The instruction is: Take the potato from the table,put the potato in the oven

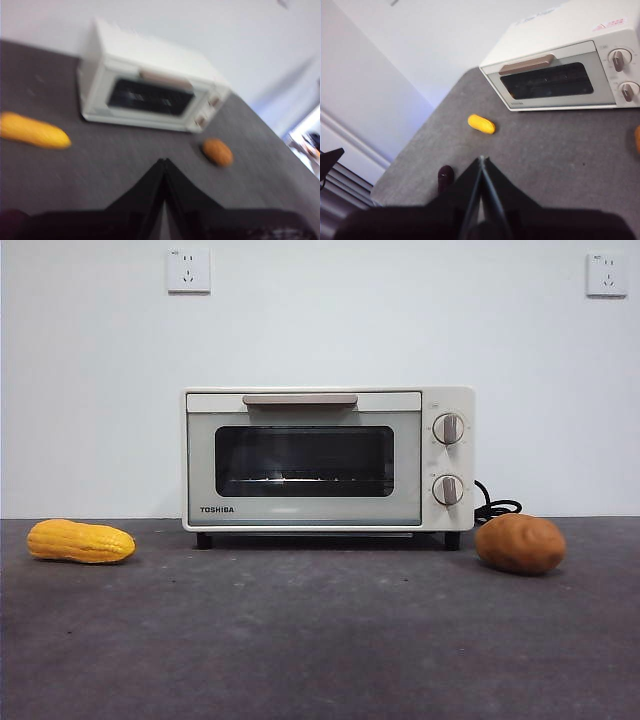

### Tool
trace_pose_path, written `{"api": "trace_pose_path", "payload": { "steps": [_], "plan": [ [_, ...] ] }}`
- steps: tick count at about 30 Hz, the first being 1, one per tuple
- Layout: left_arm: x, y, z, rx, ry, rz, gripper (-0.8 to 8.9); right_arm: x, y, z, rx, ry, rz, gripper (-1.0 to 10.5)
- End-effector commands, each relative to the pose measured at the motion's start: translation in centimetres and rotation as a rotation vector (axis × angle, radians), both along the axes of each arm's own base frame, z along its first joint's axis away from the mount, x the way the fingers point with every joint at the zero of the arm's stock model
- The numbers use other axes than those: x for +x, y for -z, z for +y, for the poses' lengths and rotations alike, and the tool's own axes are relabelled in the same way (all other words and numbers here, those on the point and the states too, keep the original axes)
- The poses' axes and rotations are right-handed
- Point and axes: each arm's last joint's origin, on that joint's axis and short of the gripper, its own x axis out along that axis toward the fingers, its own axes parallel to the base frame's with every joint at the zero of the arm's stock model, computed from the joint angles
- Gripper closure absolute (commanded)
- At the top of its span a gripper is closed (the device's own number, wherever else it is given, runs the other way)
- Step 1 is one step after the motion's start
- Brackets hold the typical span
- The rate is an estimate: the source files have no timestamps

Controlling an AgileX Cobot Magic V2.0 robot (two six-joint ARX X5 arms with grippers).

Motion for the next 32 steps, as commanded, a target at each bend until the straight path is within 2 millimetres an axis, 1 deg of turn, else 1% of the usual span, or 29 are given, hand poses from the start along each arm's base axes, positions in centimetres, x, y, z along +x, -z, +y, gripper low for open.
{"api": "trace_pose_path", "payload": {
  "steps": [1, 2, 5, 6, 12, 17, 20, 24, 29, 32],
  "plan": [
    [0.9, 0.2, -0.1, 0.010, 0.065, 0.054, 8.19, 1.3, -0.5, -0.1, -0.021, -0.023, 0.029, 9.3],
    [1.3, 0.4, -0.2, 0.004, 0.080, 0.092, 8.19, 1.8, -0.7, -0.1, -0.026, -0.033, 0.048, 9.3],
    [2.3, 1.0, -0.2, 0.001, 0.086, 0.184, 8.19, 2.9, -1.2, -0.2, -0.030, -0.038, 0.089, 8.3],
    [2.7, 1.1, -0.2, 0.002, 0.087, 0.212, 8.19, 3.3, -1.3, -0.3, -0.030, -0.038, 0.099, 8.1],
    [4.1, 1.9, -0.1, 0.016, 0.096, 0.321, 8.19, 5.4, -2.4, 0.0, -0.041, -0.076, 0.117, 8.1],
    [4.8, 2.1, -0.1, 0.014, 0.097, 0.355, 8.19, 7.8, -2.9, 1.4, -0.071, -0.127, 0.132, 8.1],
    [5.0, 2.2, -0.1, 0.014, 0.097, 0.363, 8.19, 9.3, -2.5, 2.7, -0.114, -0.137, 0.159, 8.1],
    [5.0, 2.2, -0.1, 0.030, 0.102, 0.357, 8.19, 11.1, -1.4, 4.8, -0.182, -0.144, 0.213, 8.1],
    [5.1, 2.2, -0.1, 0.036, 0.104, 0.356, 8.19, 13.1, 0.1, 7.1, -0.237, -0.180, 0.265, 8.1],
    [5.2, 2.2, -0.1, 0.035, 0.104, 0.361, 8.19, 14.0, 0.8, 8.1, -0.258, -0.183, 0.285, 8.1]
  ]
}}
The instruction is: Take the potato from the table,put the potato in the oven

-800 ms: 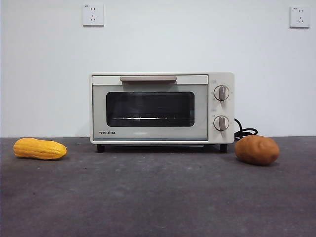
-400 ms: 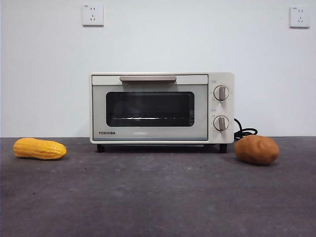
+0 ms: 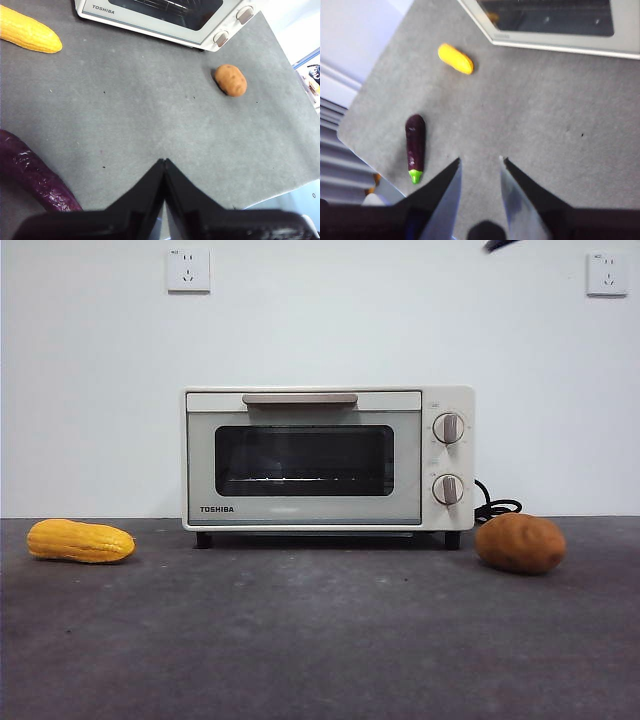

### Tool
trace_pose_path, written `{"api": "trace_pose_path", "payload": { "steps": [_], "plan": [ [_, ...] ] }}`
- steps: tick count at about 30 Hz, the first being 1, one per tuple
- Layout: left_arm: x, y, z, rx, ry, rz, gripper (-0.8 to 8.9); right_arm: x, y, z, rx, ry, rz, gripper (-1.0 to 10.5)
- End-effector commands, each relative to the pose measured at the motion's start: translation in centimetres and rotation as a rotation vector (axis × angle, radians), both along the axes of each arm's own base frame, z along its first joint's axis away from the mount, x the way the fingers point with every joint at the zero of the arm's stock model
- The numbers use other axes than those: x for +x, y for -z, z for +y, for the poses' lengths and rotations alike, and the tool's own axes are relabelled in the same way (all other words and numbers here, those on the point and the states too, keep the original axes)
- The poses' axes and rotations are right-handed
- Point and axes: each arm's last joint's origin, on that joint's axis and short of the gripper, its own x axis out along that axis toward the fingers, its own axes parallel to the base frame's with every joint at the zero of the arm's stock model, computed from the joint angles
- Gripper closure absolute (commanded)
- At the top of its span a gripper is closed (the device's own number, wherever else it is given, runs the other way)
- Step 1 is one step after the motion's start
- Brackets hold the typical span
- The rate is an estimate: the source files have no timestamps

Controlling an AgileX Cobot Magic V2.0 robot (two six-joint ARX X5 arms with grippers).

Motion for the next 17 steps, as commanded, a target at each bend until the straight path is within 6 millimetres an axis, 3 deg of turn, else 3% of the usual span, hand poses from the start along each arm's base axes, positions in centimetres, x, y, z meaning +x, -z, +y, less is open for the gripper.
{"api": "trace_pose_path", "payload": {
  "steps": [1, 7, 13, 17],
  "plan": [
    [0.1, 0.0, 0.0, 0.013, 0.008, -0.010, 8.19, 1.0, 0.2, 0.9, -0.010, 0.002, -0.009, 8.0],
    [0.6, 0.1, 0.0, 0.020, 0.014, 0.006, 8.19, 4.0, 0.7, 2.7, 0.038, 0.017, -0.024, 5.9],
    [1.2, 0.3, 0.0, 0.026, 0.020, 0.031, 8.19, 6.3, 1.8, 3.7, 0.021, 0.018, 0.036, 5.9],
    [2.1, 0.2, 0.0, 0.027, 0.021, 0.009, 8.19, 6.5, 2.0, 3.8, 0.017, 0.018, 0.040, 5.9]
  ]
}}
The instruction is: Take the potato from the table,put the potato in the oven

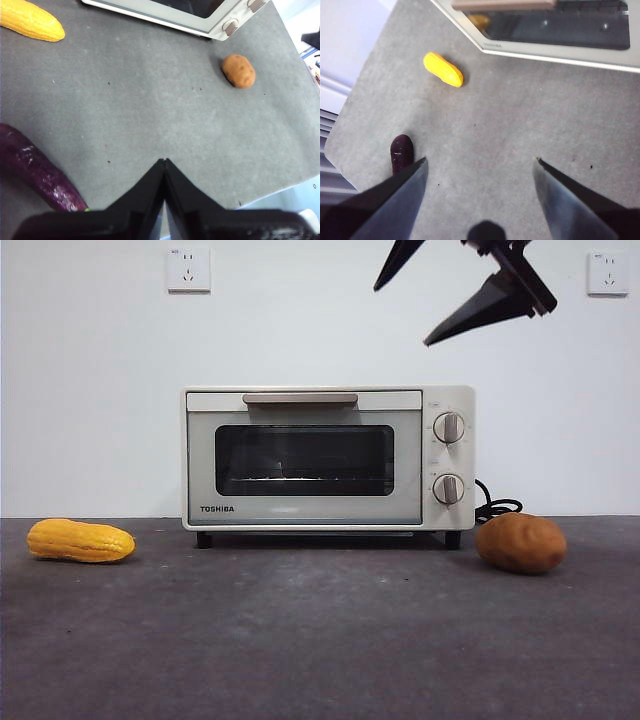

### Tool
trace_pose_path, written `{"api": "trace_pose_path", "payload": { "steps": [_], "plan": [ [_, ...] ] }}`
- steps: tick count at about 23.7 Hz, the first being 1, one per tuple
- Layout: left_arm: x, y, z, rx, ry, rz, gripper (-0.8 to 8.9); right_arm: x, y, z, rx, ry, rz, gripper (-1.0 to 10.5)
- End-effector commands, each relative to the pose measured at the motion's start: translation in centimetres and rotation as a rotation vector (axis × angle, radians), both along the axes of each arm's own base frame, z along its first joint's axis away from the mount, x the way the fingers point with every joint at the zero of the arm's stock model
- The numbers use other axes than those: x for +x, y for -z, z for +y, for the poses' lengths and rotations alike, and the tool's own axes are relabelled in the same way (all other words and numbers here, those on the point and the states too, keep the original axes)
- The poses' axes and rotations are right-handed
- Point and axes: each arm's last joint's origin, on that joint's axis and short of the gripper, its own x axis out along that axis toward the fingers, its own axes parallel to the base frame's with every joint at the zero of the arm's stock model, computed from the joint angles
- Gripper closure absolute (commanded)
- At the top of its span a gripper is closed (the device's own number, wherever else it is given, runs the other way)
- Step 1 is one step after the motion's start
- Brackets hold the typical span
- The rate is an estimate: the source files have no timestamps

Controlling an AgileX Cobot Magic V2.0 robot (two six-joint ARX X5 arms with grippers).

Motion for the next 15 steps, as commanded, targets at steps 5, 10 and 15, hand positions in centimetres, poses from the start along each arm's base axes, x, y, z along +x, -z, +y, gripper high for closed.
{"api": "trace_pose_path", "payload": {
  "steps": [5, 10, 15],
  "plan": [
    [3.8, -0.3, -0.1, -0.052, 0.044, -0.072, 8.19, -0.1, -0.5, 0.0, -0.002, 0.000, -0.002, 6.0],
    [8.4, 0.2, -0.2, -0.104, 0.054, -0.060, 8.19, -0.6, -0.4, -0.2, -0.049, -0.036, 0.014, 6.0],
    [13.9, -1.3, -1.2, -0.106, 0.094, -0.037, 8.19, -0.9, -0.6, -0.3, -0.083, -0.062, 0.028, 6.0]
  ]
}}
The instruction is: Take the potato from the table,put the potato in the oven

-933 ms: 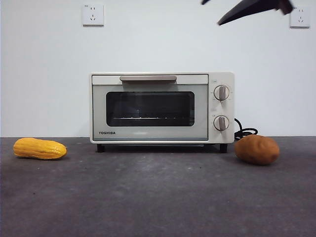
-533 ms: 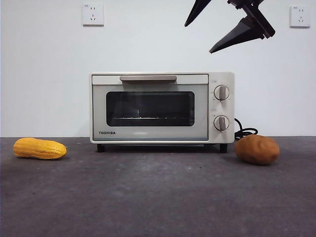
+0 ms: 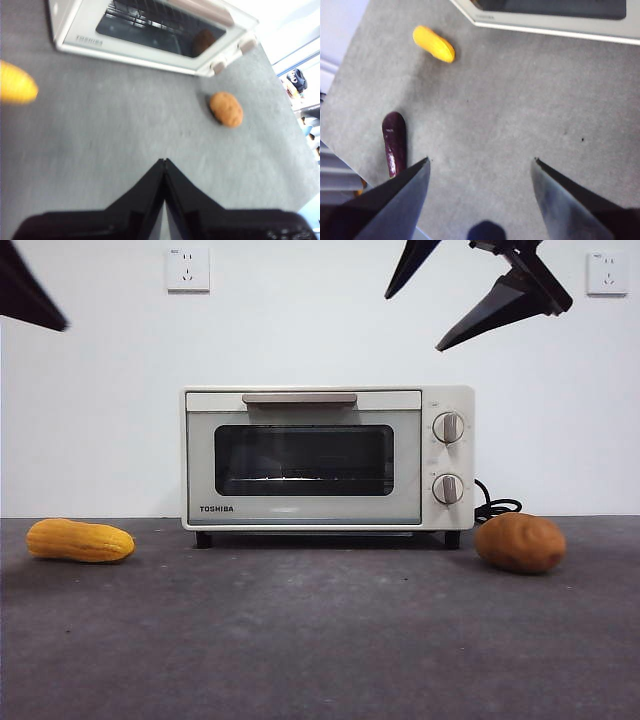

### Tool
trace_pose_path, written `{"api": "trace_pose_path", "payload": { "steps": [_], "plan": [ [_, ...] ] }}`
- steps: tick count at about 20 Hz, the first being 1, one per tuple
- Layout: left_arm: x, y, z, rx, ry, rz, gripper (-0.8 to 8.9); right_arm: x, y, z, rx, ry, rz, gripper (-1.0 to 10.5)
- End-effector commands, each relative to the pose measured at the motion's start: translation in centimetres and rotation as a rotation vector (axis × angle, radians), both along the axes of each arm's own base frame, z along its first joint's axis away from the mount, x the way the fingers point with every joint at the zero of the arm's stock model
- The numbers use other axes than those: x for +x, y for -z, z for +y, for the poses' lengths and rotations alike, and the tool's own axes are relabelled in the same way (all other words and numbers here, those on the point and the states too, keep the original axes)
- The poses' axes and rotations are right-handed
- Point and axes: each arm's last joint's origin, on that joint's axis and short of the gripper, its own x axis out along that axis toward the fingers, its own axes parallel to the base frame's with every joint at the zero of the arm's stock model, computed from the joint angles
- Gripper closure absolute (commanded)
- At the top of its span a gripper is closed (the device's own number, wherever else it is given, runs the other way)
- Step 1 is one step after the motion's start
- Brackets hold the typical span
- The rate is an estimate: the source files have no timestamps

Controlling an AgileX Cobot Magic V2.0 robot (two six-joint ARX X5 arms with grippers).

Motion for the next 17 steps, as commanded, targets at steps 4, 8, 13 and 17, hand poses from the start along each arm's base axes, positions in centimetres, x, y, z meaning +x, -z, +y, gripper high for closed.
{"api": "trace_pose_path", "payload": {
  "steps": [4, 8, 13, 17],
  "plan": [
    [7.9, -4.0, -2.8, 0.012, 0.100, -0.047, 8.19, -0.6, -1.4, -0.2, -0.039, -0.049, -0.017, 6.3],
    [12.9, -6.1, -5.3, 0.026, 0.163, -0.063, 8.19, -1.2, -3.3, -0.5, -0.075, -0.069, -0.029, 8.3],
    [17.2, -6.4, -8.1, 0.053, 0.179, -0.079, 8.19, -2.8, -6.1, -1.6, -0.236, -0.026, -0.034, 9.0],
    [19.4, -4.2, -10.6, 0.058, 0.225, -0.065, 8.19, -4.3, -7.9, -2.5, -0.356, 0.018, -0.006, 9.5]
  ]
}}
